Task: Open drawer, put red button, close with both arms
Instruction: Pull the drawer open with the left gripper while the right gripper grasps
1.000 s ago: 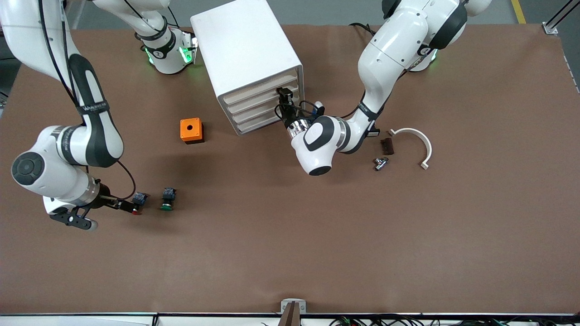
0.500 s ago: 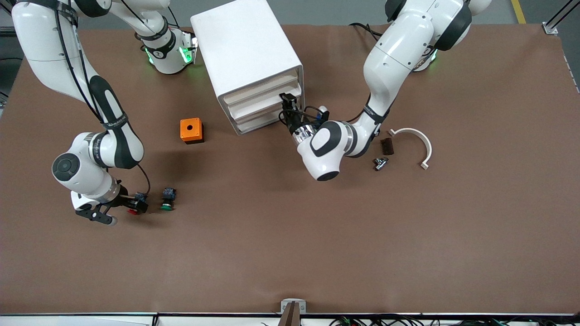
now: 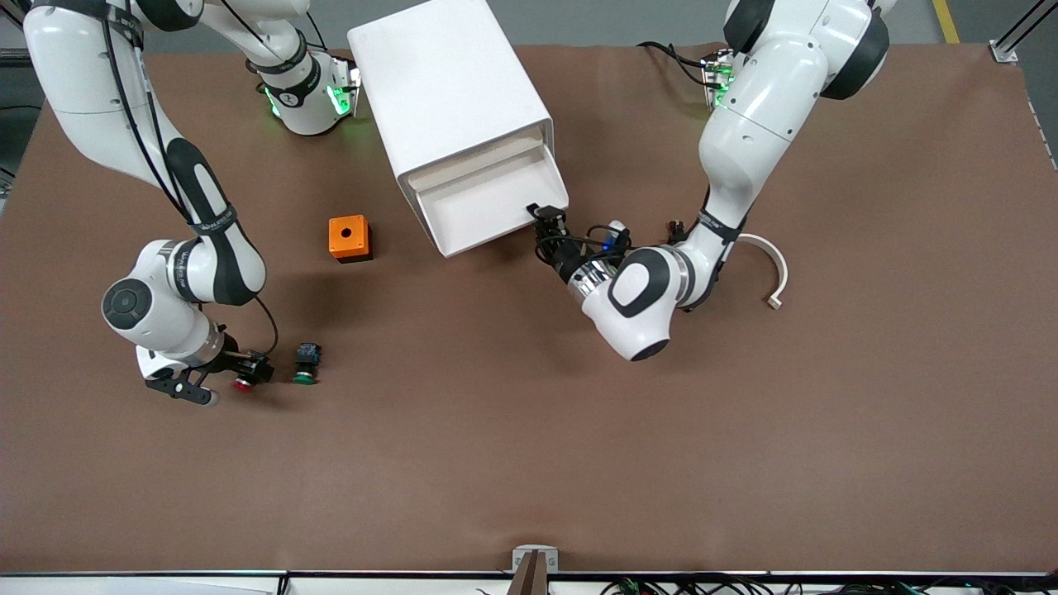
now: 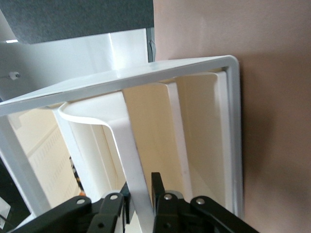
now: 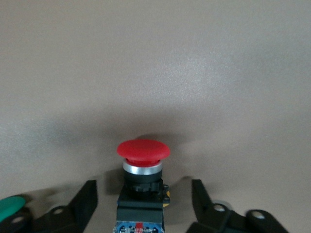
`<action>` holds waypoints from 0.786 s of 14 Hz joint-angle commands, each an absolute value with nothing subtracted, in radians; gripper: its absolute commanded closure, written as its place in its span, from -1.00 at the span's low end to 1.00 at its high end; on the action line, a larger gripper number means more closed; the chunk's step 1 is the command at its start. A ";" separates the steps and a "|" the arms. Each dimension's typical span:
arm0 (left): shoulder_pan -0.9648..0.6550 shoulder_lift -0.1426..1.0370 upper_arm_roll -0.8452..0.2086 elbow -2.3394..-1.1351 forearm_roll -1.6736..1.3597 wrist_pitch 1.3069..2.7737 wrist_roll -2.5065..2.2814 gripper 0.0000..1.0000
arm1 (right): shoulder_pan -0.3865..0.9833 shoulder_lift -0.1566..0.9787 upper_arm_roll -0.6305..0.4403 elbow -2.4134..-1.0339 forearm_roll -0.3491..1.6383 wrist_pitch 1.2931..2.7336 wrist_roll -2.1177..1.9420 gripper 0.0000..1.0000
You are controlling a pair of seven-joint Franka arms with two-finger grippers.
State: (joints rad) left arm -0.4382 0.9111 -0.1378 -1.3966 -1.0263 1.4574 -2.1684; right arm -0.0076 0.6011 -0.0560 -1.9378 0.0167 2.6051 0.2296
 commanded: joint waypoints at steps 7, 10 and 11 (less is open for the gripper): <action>-0.410 0.917 -0.135 -1.390 -1.042 1.483 -2.131 0.10 | -0.005 0.563 -0.046 -1.970 0.025 2.560 0.264 0.96; -0.405 0.911 -0.144 -1.375 -1.042 1.482 -2.059 -1.00 | 0.038 0.503 -0.044 -1.927 0.025 2.446 0.323 1.00; -0.402 0.911 -0.146 -1.355 -1.043 1.479 -2.049 -1.00 | 0.057 0.480 -0.044 -1.907 0.025 2.380 0.372 1.00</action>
